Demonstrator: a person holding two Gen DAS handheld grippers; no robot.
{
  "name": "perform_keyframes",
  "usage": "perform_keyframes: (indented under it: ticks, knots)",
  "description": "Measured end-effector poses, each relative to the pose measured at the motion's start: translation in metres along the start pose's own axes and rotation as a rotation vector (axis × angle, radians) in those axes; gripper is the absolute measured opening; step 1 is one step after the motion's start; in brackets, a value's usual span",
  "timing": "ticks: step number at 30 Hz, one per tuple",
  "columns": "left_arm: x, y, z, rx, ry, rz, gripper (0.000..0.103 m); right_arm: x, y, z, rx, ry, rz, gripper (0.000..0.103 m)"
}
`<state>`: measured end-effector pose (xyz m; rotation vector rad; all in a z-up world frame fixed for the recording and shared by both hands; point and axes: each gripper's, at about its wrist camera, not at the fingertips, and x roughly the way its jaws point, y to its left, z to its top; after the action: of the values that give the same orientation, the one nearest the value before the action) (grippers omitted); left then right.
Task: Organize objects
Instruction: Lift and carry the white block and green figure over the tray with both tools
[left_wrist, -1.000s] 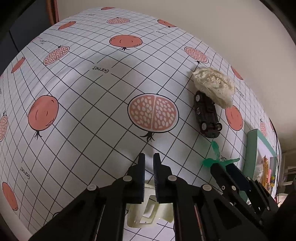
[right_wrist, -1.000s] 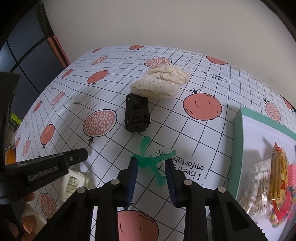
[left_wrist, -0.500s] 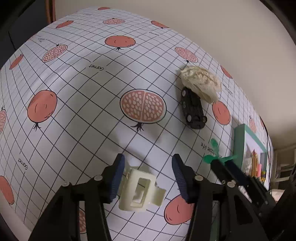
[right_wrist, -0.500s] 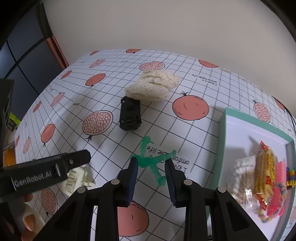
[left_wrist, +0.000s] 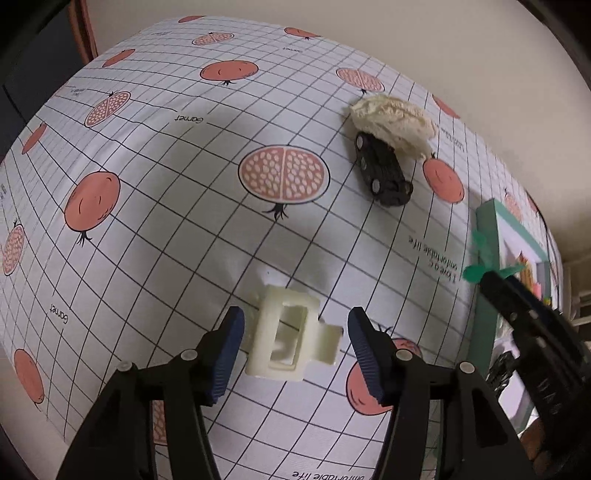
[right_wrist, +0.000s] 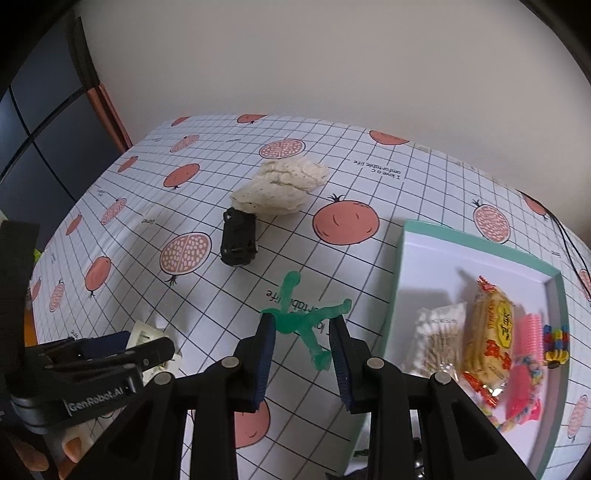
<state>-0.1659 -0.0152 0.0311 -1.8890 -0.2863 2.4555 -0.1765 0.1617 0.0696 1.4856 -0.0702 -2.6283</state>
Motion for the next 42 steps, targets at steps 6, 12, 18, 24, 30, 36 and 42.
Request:
perform_keyframes:
  ticks: [6,12,18,24,30,36,42]
  knots:
    - [0.007,-0.007,-0.005,0.032,0.012,0.06,0.051,-0.006,-0.008,-0.002,0.009,-0.005,-0.005,0.032]
    - [0.004,-0.008,-0.006,0.039,-0.01,0.086,0.05,-0.01,-0.011,-0.002,0.017,-0.011,-0.005,0.032]
    - [-0.005,-0.011,-0.004,0.036,-0.047,0.073,0.05,-0.017,-0.016,-0.003,0.02,-0.022,-0.011,0.032]
    - [-0.012,-0.045,0.003,0.068,-0.09,0.029,0.05,-0.031,-0.034,-0.01,0.041,-0.032,-0.037,0.032]
    - [-0.031,-0.083,-0.01,0.15,-0.133,-0.026,0.05,-0.051,-0.062,-0.019,0.071,-0.051,-0.078,0.032]
    - [-0.041,-0.121,-0.025,0.248,-0.156,-0.071,0.05,-0.068,-0.101,-0.034,0.132,-0.059,-0.126,0.032]
    - [-0.043,-0.151,-0.041,0.304,-0.15,-0.097,0.05,-0.078,-0.137,-0.047,0.188,-0.053,-0.168,0.032]
